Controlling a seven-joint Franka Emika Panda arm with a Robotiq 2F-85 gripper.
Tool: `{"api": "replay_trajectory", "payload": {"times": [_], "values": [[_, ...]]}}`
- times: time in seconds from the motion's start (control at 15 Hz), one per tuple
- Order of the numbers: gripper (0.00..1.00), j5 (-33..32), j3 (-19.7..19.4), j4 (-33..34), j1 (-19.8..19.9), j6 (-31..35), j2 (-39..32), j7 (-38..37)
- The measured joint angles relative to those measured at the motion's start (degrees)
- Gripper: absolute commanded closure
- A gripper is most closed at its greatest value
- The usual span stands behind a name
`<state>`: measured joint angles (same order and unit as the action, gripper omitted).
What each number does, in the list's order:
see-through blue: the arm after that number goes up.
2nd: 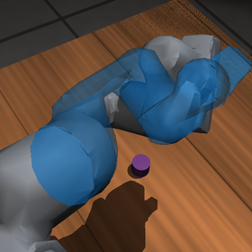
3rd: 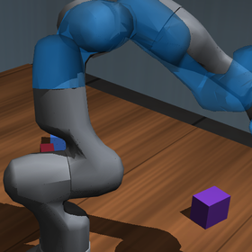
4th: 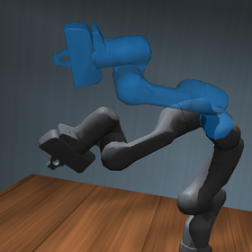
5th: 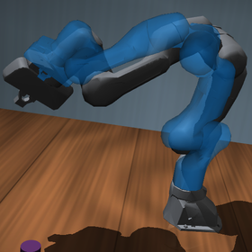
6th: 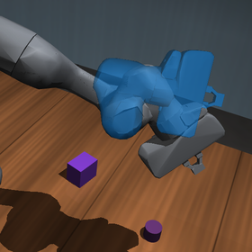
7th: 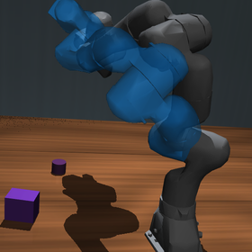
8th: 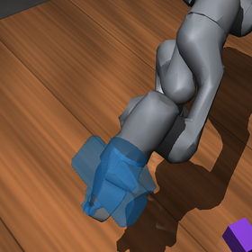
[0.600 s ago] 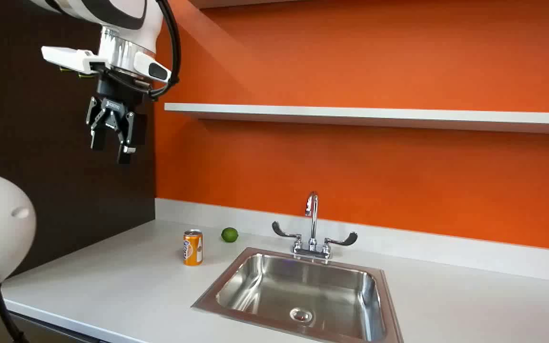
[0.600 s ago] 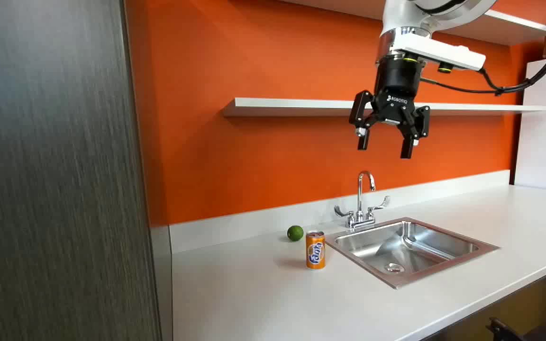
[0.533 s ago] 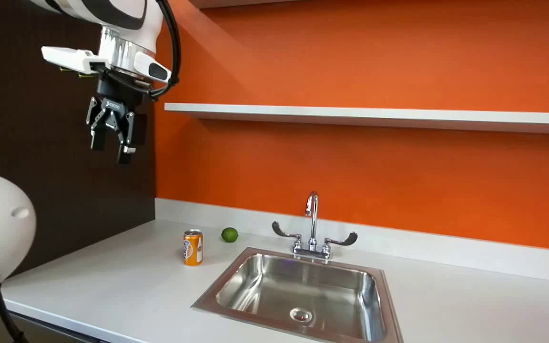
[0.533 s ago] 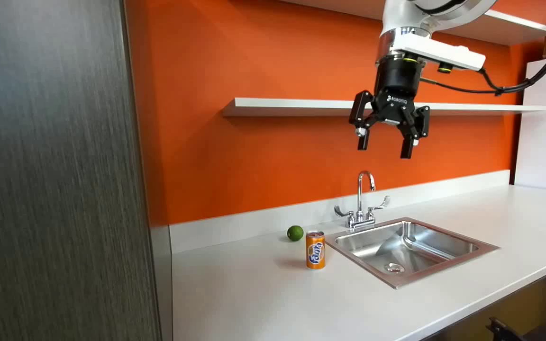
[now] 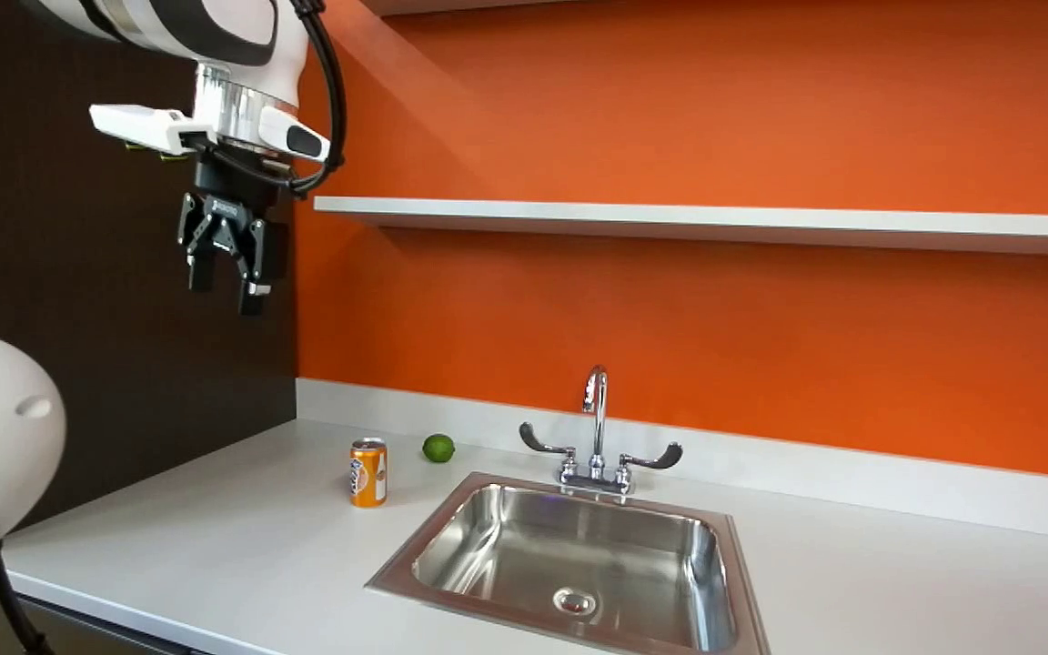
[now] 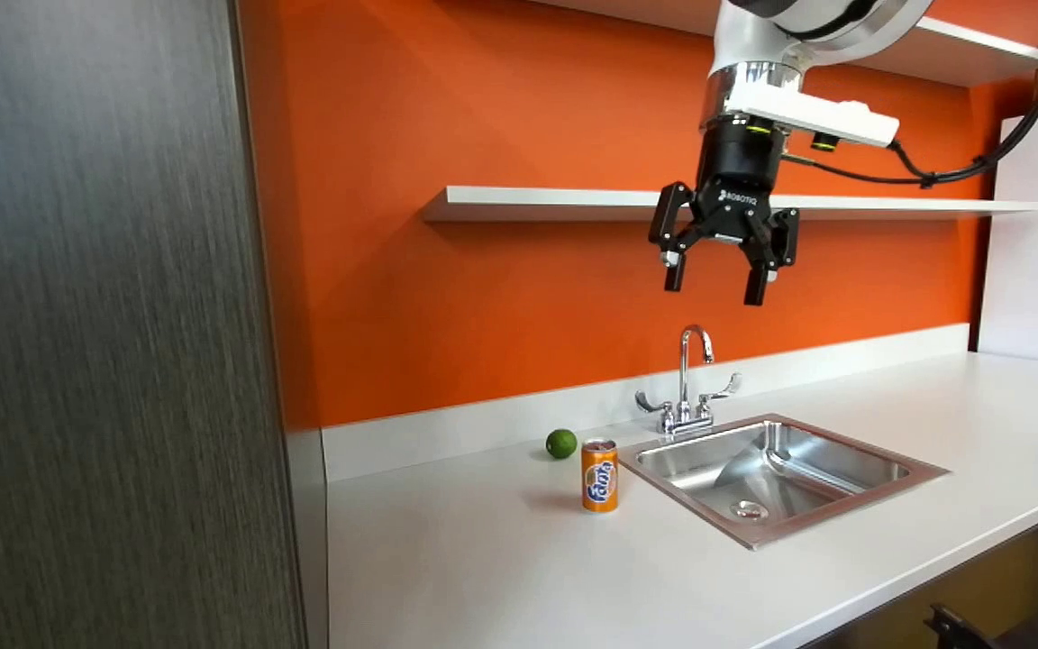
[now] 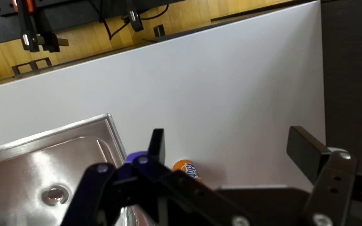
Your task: Put the orange can in the sink.
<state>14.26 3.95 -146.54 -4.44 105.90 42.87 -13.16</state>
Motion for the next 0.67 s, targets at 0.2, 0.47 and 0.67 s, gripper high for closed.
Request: {"api": "replay_trajectory", "payload": {"times": [0.2,0.47,0.67], "values": [[0.0,-1.69,2.58,0.15,0.79,5.74,-3.41,-1.4],[0.0,-5.12,4.91,1.91,1.02,10.44,-9.81,-3.53],[0.0,-7.08,5.24,4.55,1.03,12.19,-15.8,-4.04]]}}
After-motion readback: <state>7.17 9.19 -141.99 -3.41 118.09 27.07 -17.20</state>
